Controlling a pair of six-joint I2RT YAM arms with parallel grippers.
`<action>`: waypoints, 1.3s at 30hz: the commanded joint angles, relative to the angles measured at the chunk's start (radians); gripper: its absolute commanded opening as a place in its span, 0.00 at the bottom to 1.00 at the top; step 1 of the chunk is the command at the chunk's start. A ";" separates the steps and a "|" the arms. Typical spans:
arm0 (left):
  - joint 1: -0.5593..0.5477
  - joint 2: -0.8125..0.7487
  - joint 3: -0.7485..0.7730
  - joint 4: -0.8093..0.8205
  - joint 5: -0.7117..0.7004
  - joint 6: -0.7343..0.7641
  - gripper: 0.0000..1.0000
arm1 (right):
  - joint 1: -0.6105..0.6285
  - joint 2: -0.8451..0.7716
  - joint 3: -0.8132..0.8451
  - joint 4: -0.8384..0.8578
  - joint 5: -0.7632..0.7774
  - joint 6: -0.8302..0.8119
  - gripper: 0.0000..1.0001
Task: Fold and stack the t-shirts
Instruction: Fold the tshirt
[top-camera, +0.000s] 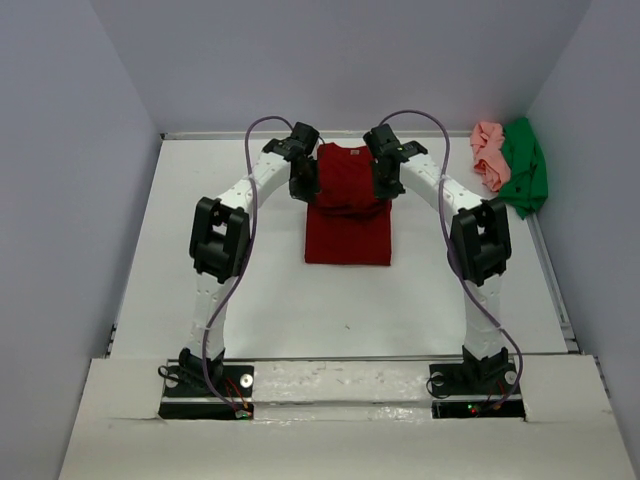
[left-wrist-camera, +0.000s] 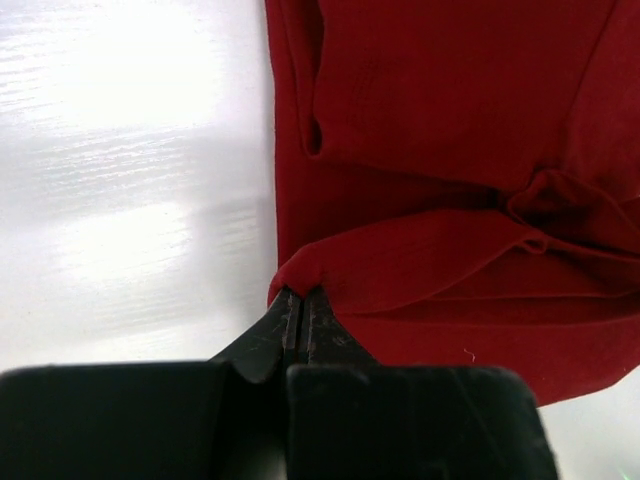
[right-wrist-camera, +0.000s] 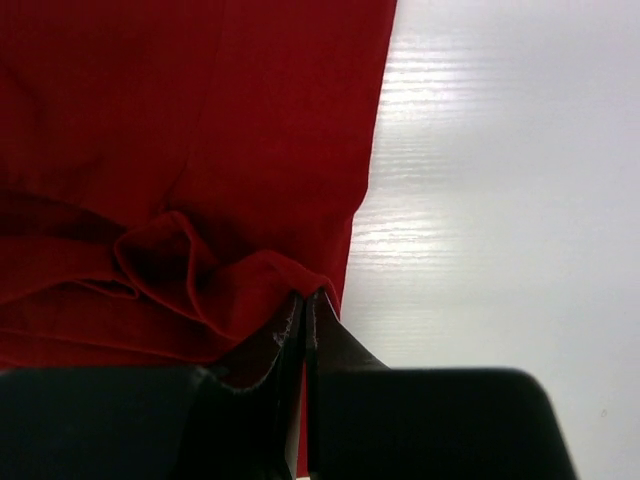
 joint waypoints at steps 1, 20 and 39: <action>-0.003 0.000 0.058 -0.018 0.028 0.026 0.00 | -0.003 0.026 0.071 -0.026 0.013 -0.026 0.00; 0.000 0.030 0.035 0.083 0.060 0.065 0.00 | -0.021 0.118 0.057 0.003 0.102 0.002 0.00; 0.000 0.031 -0.044 0.249 0.026 0.065 0.41 | -0.070 0.219 0.177 0.081 0.137 -0.105 0.09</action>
